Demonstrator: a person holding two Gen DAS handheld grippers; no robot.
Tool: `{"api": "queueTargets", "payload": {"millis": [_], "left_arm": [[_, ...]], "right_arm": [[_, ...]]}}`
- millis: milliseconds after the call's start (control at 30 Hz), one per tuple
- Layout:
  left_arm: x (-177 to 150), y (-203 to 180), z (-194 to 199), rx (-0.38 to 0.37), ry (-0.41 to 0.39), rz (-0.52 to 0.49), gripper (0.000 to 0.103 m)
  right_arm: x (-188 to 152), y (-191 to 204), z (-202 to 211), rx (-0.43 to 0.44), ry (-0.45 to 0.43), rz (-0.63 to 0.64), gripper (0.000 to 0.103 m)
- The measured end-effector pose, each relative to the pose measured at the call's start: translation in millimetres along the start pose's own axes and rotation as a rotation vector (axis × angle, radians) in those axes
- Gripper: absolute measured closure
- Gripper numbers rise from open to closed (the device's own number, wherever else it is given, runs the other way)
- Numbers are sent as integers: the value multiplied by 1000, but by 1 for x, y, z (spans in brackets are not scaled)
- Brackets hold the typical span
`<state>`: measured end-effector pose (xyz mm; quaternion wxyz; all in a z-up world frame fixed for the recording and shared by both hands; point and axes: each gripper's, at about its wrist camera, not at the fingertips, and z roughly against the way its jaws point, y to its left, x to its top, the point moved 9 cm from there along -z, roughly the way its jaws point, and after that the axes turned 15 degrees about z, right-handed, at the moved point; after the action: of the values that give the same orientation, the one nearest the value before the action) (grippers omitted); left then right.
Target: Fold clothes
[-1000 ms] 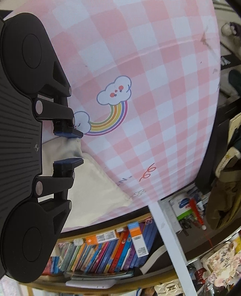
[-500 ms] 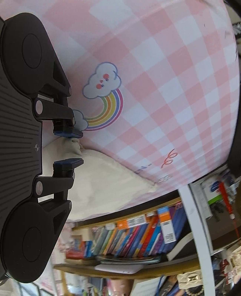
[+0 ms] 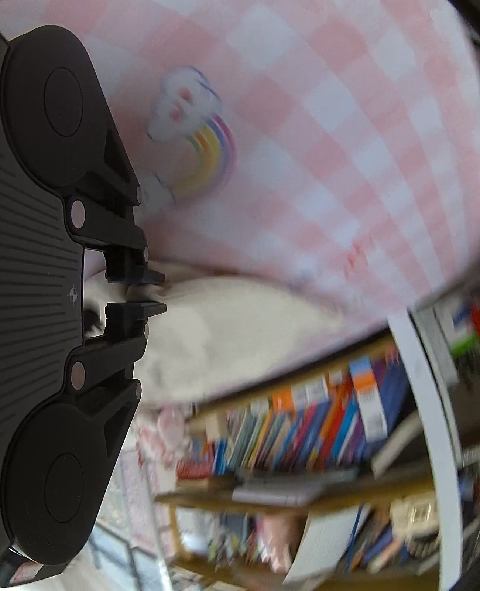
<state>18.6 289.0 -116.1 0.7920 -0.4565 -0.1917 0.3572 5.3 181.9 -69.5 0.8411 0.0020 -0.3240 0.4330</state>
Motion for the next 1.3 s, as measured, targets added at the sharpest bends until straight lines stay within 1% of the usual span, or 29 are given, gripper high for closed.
{"api": "queueTargets", "payload": {"millis": [67, 100, 133, 167, 267, 300, 333, 367, 400, 433, 467, 500, 533, 567, 633, 667, 733, 833, 967, 1000, 1067, 1100, 1133, 1200, 1300], "left_arm": [[-1, -12, 3, -27, 2, -56, 96], [-1, -14, 3, -28, 5, -66, 96], [-1, -16, 2, -30, 9, -76, 96], [-1, -18, 2, -31, 12, -87, 96], [-1, -23, 1, -35, 23, -115, 96], [0, -22, 0, -28, 23, -114, 95], [2, -21, 0, -22, 24, -112, 94], [3, -21, 0, -15, 25, -111, 91], [5, -19, -1, -7, 28, -107, 84], [7, -16, -1, 8, 38, -95, 68], [10, -13, -2, 27, 42, -84, 58], [12, -11, -3, 41, 46, -75, 39], [14, -9, -3, 40, 53, -67, 29], [16, -7, -4, 35, 62, -57, 27], [17, -7, -10, -4, 95, -8, 20], [16, -8, -14, -28, 117, 20, 19], [15, -9, -22, -57, 152, 63, 10], [13, -8, -36, -62, 184, 115, 8], [8, -12, -46, -76, 204, 110, 8], [7, -13, -47, -79, 207, 106, 8], [6, -16, -49, -82, 209, 98, 8], [6, -17, -50, -82, 209, 95, 8], [6, -18, -51, -81, 209, 91, 8], [5, -19, -52, -75, 209, 82, 8], [4, -20, -53, -70, 208, 67, 8]], "right_arm": [[9, 9, -4, 2, -12, 66, 35], [13, 13, -7, 5, -18, 96, 39], [17, 15, -11, 2, -20, 115, 44], [20, 16, -14, -1, -21, 134, 46], [29, 19, -25, -3, -15, 171, 59], [29, 21, -27, 6, -13, 176, 69], [30, 22, -29, 16, -12, 182, 74], [31, 24, -30, 25, -10, 187, 81], [30, 23, -31, 27, -7, 185, 87], [29, 21, -32, 27, -3, 173, 92], [29, 18, -33, 28, 0, 160, 92], [29, 15, -31, 30, -4, 137, 93], [29, 12, -30, 31, -9, 115, 93], [29, 8, -27, 27, -15, 96, 93], [31, 1, -21, 23, -29, 59, 93], [32, -1, -19, 20, -34, 46, 93], [33, -7, -13, 15, -42, 21, 93], [32, -9, -11, 29, -42, -1, 93], [32, -12, -8, 48, -41, -31, 93], [30, -11, -8, 60, -38, -41, 91], [28, -11, -6, 82, -40, -62, 77], [27, -12, -4, 85, -47, -71, 64], [26, -14, -1, 88, -54, -81, 61], [23, -20, 5, 96, -56, -103, 60], [17, -33, 14, 104, -62, -149, 53]]}}
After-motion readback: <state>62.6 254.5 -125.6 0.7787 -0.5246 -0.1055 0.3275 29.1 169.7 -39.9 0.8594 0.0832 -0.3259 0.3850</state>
